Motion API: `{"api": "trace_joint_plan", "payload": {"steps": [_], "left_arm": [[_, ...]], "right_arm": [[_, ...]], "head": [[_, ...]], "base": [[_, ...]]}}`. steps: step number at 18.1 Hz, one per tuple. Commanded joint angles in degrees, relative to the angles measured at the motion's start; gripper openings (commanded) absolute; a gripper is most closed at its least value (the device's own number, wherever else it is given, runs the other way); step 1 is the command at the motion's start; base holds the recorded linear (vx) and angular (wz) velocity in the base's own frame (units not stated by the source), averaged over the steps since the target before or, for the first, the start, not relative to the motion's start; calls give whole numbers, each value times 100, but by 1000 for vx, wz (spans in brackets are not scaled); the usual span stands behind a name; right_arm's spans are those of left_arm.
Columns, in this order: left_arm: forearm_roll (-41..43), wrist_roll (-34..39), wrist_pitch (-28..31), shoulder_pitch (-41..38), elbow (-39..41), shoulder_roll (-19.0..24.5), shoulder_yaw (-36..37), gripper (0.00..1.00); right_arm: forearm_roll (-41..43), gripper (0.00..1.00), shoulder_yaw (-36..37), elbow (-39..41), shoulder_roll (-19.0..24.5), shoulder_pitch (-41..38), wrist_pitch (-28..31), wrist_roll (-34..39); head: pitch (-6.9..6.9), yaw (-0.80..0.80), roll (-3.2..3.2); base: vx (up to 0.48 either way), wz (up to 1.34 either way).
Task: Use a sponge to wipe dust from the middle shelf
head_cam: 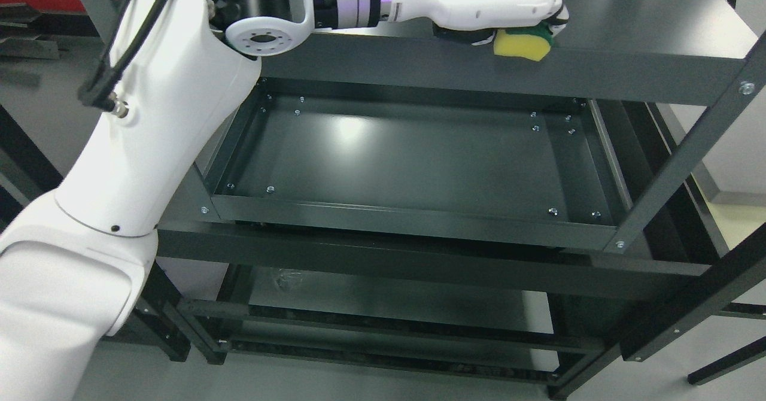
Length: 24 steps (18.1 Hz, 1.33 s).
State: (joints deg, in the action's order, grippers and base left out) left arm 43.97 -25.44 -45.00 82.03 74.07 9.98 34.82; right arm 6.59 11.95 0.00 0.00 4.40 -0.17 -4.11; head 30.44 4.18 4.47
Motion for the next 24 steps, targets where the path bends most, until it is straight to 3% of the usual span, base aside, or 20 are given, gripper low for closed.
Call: {"api": "trace_joint_plan", "payload": {"steps": [1, 8, 18, 21, 24], "left_arm": [[-887, -13, 0, -126, 370, 1197, -107, 1], [-1943, -66, 0, -785, 898, 2814, -159, 1], [-3191, -84, 0, -1092, 1171, 4906, -590, 1], [-3534, -390, 0, -1294, 1171, 5224, -607, 1], [-3553, -488, 0, -1383, 1180, 4963, -599, 2]], "right_arm": [[0, 100, 0, 100, -100, 0, 422, -2], [0, 100, 0, 100, -100, 0, 422, -2], [0, 100, 0, 100, -100, 0, 422, -2], [0, 100, 0, 100, -100, 0, 422, -11], [0, 100, 0, 100, -100, 0, 422, -2]], "head": [[0, 0, 0], [0, 0, 0], [0, 0, 0], [0, 0, 0], [0, 0, 0]], "base": [[0, 0], [0, 0], [0, 0], [0, 0], [0, 0]]}}
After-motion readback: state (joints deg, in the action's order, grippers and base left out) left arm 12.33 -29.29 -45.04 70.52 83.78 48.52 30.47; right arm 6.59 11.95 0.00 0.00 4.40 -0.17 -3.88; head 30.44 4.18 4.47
